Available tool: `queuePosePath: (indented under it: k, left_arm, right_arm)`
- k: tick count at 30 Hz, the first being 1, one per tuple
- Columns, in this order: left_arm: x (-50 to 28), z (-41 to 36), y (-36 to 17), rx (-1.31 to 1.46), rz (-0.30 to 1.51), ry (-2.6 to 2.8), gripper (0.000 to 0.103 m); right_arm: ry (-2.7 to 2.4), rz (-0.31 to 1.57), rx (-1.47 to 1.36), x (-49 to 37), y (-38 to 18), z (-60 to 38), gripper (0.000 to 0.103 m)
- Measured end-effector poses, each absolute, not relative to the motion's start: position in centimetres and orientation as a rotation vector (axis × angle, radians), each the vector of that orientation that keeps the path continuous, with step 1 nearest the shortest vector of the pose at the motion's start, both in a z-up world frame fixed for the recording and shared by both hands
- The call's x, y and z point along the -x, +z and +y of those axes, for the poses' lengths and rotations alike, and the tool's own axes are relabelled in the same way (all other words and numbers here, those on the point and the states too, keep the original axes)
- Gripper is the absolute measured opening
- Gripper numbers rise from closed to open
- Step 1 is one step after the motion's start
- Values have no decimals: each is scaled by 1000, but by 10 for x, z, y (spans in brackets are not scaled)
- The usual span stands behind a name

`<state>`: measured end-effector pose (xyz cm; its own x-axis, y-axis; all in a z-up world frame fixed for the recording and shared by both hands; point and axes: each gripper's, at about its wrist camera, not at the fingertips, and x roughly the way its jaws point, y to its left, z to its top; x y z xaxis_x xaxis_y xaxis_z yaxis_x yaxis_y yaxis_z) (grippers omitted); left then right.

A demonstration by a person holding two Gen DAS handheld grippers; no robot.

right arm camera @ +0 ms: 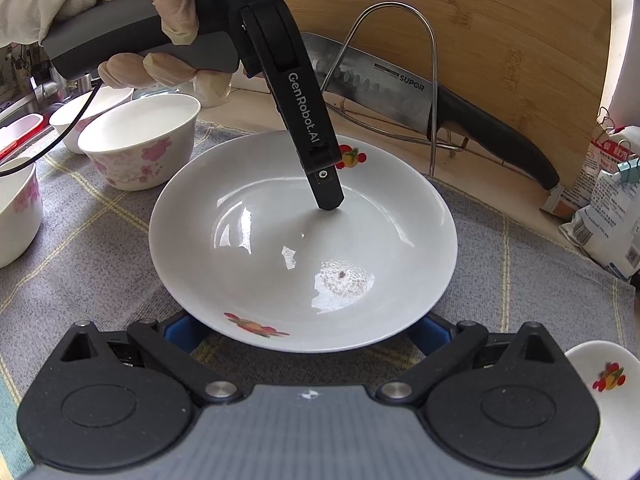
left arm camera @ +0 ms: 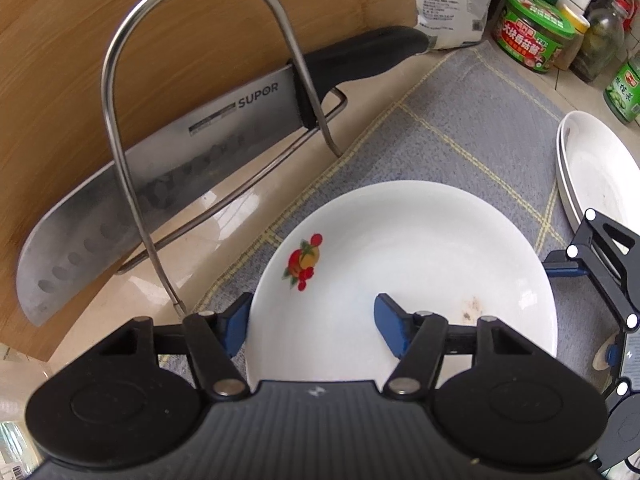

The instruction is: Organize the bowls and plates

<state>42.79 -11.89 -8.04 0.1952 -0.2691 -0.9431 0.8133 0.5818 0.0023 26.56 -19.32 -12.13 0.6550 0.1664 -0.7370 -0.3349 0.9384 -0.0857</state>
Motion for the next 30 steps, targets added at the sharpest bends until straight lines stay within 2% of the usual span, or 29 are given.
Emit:
queuePosePath:
  k: [6,12,30]
  left_arm:
    - [-429,-118,-81,-591,1141,-842,63]
    - [-435,-114,-83,-553,1155,-866,67]
    - [-431,-112,-82,-591,1167,-895,66]
  right_arm:
    - [305,817,224,-266,-122,-195,103]
    - [314,820,191,-268,-124,-199,103]
    - [327,810,193,-268,-124,-197,103]
